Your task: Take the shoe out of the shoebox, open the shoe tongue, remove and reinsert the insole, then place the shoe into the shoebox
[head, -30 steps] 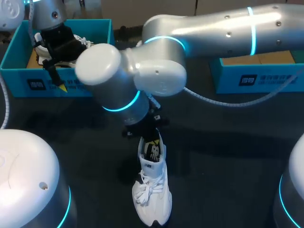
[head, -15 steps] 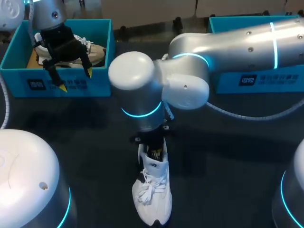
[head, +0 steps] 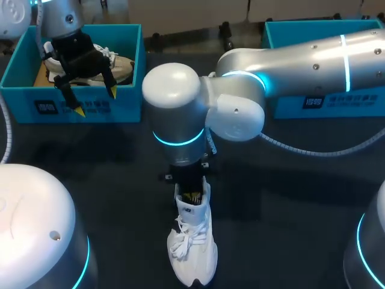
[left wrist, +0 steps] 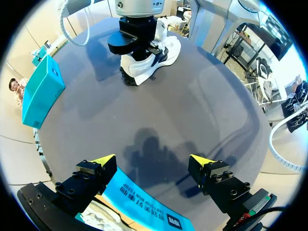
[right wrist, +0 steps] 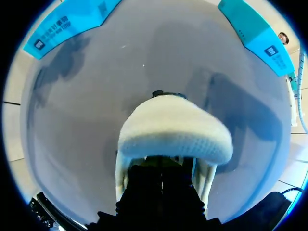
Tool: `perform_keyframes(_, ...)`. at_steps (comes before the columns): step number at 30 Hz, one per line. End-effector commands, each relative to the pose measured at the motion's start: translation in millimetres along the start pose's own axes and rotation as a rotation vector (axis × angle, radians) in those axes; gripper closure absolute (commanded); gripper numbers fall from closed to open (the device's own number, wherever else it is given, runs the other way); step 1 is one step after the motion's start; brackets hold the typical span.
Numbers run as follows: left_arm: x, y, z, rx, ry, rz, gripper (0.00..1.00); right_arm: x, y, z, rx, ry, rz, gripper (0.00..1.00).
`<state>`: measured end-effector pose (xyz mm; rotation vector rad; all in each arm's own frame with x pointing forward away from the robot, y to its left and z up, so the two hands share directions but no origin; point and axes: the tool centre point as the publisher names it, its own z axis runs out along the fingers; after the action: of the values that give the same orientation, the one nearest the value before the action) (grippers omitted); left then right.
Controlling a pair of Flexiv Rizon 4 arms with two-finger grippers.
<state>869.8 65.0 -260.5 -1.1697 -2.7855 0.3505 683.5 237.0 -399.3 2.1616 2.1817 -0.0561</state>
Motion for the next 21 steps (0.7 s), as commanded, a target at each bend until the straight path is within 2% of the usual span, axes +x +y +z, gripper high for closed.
perform_keyframes(1, 0.6, 0, 0, -0.002, 0.0, 0.0, 0.0, 1.5, -4.9, -17, -0.004, -0.027, 0.015, 1.0)
perform_keyframes(9, 0.6, 0, 0, -0.002, 0.0, 0.0, 0.0, -4.1, -8.6, -44, 0.023, -0.042, 0.002, 1.0)
perform_keyframes(17, 0.6, 0, 0, -0.002, 0.0, 0.0, 0.0, -12.6, -20.3, -49, 0.048, 0.041, -0.011, 1.0)
perform_keyframes(19, 0.6, 0, 0, -0.002, 0.0, 0.0, 0.0, -15.8, -22.9, -47, 0.087, 0.064, -0.017, 1.0)
perform_keyframes(21, 0.6, 0, 0, -0.002, 0.0, 0.0, 0.0, -18.3, -26.2, -45, 0.101, 0.079, -0.035, 0.95)
